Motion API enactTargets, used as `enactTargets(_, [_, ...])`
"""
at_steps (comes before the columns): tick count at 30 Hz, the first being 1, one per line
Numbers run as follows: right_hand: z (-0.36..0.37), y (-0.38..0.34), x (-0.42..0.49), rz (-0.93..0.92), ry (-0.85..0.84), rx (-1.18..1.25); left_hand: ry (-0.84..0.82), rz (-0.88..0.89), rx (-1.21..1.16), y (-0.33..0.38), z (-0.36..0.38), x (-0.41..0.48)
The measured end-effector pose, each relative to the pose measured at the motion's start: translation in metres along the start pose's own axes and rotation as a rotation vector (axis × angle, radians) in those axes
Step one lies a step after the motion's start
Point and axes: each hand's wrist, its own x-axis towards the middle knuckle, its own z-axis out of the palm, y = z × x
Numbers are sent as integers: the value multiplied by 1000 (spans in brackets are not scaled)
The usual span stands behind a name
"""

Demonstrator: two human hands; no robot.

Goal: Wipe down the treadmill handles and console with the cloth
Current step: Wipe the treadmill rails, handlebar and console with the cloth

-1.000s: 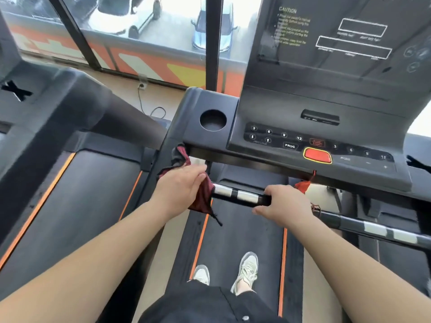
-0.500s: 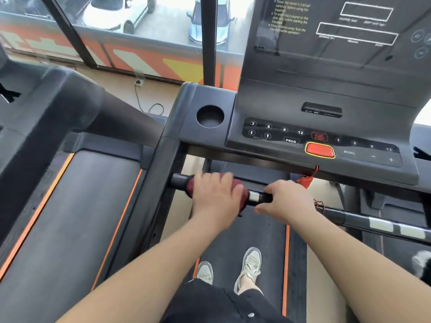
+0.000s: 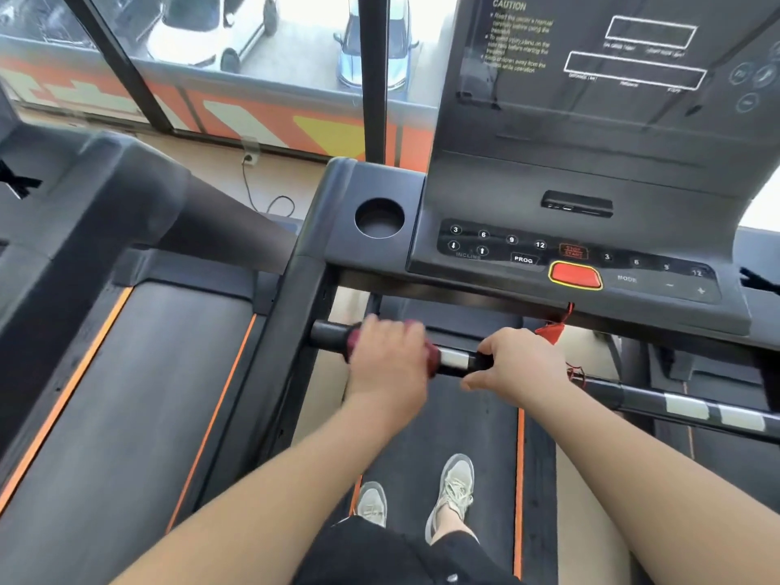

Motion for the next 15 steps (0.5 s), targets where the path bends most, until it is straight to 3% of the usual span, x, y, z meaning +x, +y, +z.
enactTargets(3, [0,-2,-7,-9,46,5,-10,255,-151,29,15,-9])
enactTargets(6, [2,-5,-15,-10,67,3,-13,332,-101,-5,1,-3])
enactTargets(10, [4,9,-34,-51,26,150,-56,74,73,-51,-25,8])
enactTargets(13, [3,46,-54,-36,218,330,-73,-55,163,-11,-22,12])
enactTargets(15, [3,77,-59,19,297,331,-79,-56,74,39,-8,11])
